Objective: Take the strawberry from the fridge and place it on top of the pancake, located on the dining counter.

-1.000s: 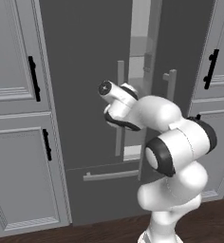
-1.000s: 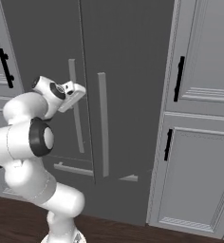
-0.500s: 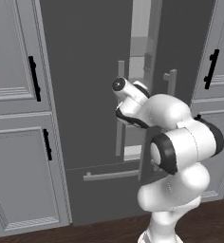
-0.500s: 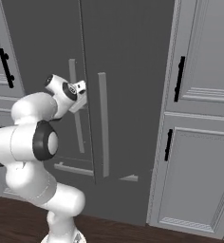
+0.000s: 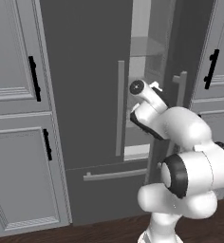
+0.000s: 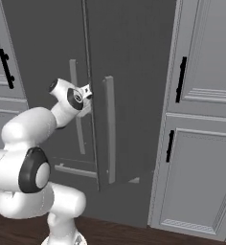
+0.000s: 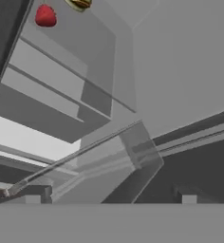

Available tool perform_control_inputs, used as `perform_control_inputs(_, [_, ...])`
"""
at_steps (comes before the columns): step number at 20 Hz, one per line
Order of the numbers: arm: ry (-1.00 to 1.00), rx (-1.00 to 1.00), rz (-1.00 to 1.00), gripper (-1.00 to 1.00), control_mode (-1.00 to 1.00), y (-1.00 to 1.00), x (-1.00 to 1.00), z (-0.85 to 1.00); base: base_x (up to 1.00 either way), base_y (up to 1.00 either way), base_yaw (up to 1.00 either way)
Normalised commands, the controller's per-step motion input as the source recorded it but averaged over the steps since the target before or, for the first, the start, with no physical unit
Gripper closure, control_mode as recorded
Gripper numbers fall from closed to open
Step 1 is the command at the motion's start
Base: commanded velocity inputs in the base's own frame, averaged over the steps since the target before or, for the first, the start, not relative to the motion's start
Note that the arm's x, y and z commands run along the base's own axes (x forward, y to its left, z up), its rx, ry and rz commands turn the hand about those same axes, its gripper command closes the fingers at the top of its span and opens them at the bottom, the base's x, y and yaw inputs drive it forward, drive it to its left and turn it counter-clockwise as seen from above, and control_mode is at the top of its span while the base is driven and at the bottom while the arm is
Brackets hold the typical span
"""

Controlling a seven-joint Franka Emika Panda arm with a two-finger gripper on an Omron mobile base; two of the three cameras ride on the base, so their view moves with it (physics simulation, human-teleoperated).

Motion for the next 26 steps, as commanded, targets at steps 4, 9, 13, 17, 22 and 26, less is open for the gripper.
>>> perform_control_inputs(4, [-0.14,0.0,-0.06,-1.0,-1.0,-0.62,-0.89,0.29,0.0,0.0,0.0])
perform_control_inputs(9, [-0.05,0.0,-0.08,-1.0,-1.0,-0.79,-0.58,0.18,0.0,0.0,0.0])
perform_control_inputs(13, [0.0,0.0,-0.09,-1.0,-1.0,-0.94,-0.32,0.0,0.0,0.0,0.0])
perform_control_inputs(17, [0.0,0.02,-0.09,-1.0,-1.0,-0.88,-0.15,0.0,0.0,0.0,0.0])
perform_control_inputs(22, [0.02,0.0,-0.04,-1.0,-1.0,-0.71,0.0,-0.04,0.0,0.0,0.0])
perform_control_inputs(26, [0.04,0.0,0.0,-1.0,-1.0,-0.57,0.0,-0.1,0.0,0.0,0.0])
